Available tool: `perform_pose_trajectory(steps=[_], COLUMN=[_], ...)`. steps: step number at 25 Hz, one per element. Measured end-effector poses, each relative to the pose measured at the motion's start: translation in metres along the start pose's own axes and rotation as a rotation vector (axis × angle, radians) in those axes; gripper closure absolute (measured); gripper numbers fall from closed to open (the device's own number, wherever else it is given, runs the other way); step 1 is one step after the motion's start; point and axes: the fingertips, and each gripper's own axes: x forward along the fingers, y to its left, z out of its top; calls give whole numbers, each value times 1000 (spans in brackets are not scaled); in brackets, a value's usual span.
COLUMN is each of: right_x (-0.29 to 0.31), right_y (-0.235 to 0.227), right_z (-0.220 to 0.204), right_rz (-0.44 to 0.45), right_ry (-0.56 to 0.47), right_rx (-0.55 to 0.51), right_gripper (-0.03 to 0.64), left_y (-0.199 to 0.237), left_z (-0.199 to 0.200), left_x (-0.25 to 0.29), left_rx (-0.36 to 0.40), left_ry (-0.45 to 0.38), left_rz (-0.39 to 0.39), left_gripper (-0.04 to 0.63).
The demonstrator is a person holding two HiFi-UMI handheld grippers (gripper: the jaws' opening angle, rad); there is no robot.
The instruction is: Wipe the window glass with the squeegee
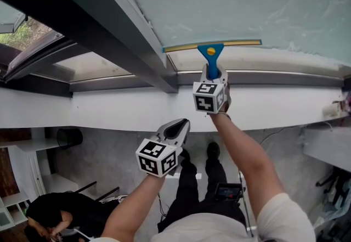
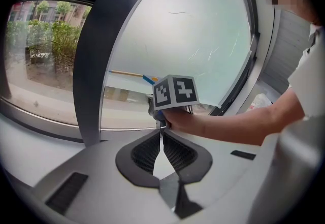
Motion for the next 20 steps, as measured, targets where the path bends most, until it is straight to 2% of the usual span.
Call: perform_pose_trajectory(steps=[13,20], right_x=[11,0], right_y=[3,4], right_z=[-28,-51], right_rz=[13,63], right_ry=[64,137], right_rx=[35,81], right_gripper=[528,528], left_y=[1,0], left_z=[-16,-20], left_x=[3,-4], left_rx=[-5,-6], left_ry=[19,20], left_rz=[-5,-6], left_gripper=[563,563])
